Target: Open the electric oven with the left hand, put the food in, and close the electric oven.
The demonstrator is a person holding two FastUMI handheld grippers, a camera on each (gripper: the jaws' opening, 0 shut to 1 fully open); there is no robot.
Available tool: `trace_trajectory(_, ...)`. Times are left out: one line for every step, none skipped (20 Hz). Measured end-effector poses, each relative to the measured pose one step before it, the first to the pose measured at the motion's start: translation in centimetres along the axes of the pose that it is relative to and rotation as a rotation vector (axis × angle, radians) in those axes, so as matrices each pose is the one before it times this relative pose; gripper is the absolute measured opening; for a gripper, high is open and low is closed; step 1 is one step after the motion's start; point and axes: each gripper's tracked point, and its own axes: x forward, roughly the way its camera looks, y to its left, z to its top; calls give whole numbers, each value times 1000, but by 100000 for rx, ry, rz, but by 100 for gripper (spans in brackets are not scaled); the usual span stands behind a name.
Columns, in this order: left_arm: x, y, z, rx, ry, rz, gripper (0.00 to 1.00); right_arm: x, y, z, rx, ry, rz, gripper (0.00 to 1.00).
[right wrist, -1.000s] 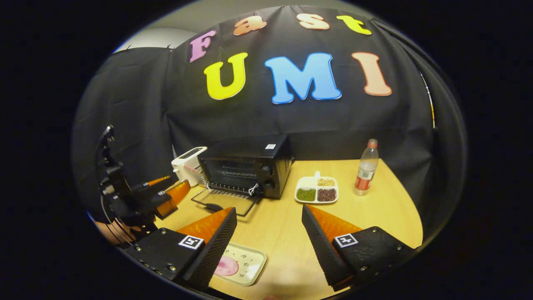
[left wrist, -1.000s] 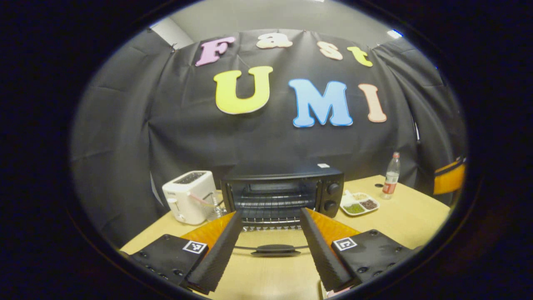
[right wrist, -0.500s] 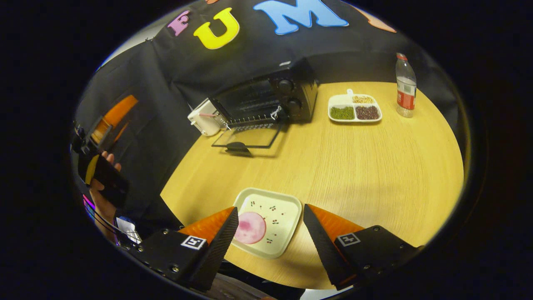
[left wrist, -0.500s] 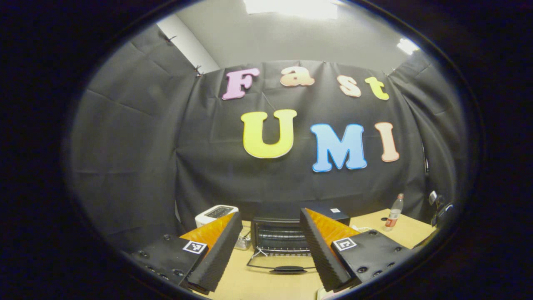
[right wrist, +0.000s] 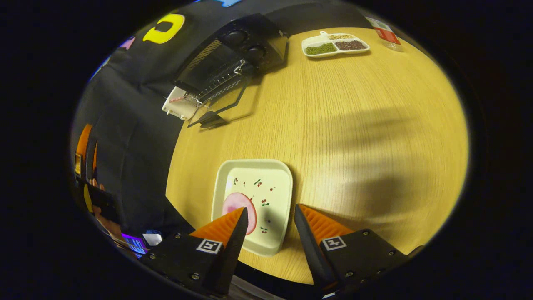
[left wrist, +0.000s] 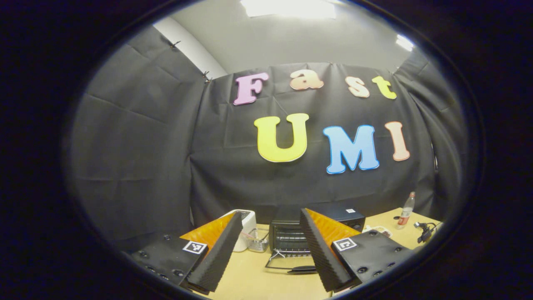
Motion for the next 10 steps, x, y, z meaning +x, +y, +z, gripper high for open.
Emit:
trace_trajectory(72,124,-59,-105,-148,40,100,136,-967,-301,541,1104,-4715,53)
trace_trajectory(62,200,150,-396,-398,171,100,197,100,108,1251,1343,263,34)
trace_trajectory(171,175,180,-302,-493,253,100,206,190,-147,1034,1232,387,15)
trace_trajectory(159,264,154,-113,-392,549,100,-65,-21,6,452,1271,149,15)
trace_trajectory(58,198,-48,-340,-80,237,100,360,-559,30,1016,-991,-2582,15)
trace_trajectory(-21,132,-101,-409,176,227,100,1049,390,271,1461,850,1158,2)
trace_trajectory(196,162,-103,-405,28,383,100,-1391,-193,-177,-457,-115,653,2)
trace_trajectory(103,164,-68,-498,219,179,100,135,101,62,517,-42,193,1)
trace_trajectory(156,136,-238,-392,485,227,100,15,92,-134,448,414,185,1)
trace_trajectory(116,203,-108,-298,246,264,99,-105,141,140,920,-60,415,1)
